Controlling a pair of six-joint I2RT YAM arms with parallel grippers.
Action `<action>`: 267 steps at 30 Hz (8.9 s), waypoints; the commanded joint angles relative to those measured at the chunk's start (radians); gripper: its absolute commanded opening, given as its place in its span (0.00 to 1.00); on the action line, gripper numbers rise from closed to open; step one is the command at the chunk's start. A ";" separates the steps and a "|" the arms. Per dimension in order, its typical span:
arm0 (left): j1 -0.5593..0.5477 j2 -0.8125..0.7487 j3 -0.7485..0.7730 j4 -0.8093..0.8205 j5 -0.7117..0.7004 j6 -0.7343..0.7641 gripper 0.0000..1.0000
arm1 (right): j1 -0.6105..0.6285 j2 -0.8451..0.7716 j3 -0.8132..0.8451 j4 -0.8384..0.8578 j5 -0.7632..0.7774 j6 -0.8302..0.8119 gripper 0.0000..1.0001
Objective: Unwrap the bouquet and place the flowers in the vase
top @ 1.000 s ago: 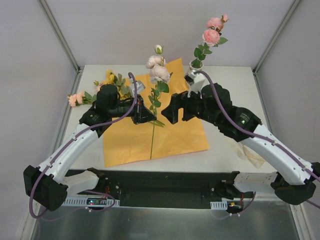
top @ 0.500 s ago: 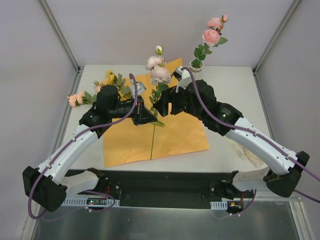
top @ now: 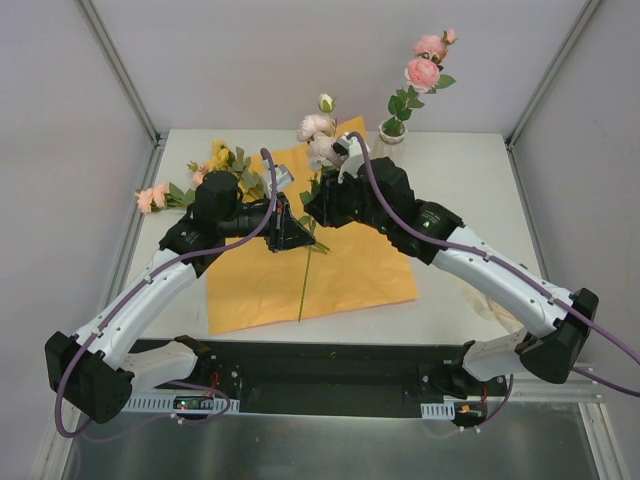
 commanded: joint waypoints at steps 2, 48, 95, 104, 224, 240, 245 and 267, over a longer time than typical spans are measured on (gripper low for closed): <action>-0.003 -0.022 0.015 -0.001 -0.026 0.034 0.00 | -0.028 -0.015 -0.002 0.043 -0.017 0.013 0.15; 0.035 -0.005 0.061 -0.167 -0.388 0.094 0.65 | -0.525 0.123 0.435 0.448 0.214 -0.473 0.01; 0.185 0.122 0.077 -0.168 -0.239 -0.041 0.65 | -0.528 -0.102 -0.020 0.014 0.122 -0.179 0.98; 0.276 0.232 0.072 -0.158 -0.171 -0.120 0.67 | -0.441 -0.337 -0.467 -0.161 -0.083 -0.022 0.96; -0.011 0.007 -0.008 0.178 -0.049 0.012 0.00 | -0.203 -0.325 -0.168 -0.015 -0.247 -0.090 0.99; -0.048 0.019 -0.011 0.172 -0.039 0.006 0.00 | -0.200 -0.075 0.038 0.154 -0.238 0.061 0.68; -0.048 0.016 -0.001 0.146 -0.043 0.025 0.00 | -0.200 -0.076 0.027 0.175 -0.246 0.052 0.49; -0.052 0.010 0.032 -0.007 -0.217 0.074 0.74 | -0.315 -0.208 0.036 0.224 0.271 -0.215 0.01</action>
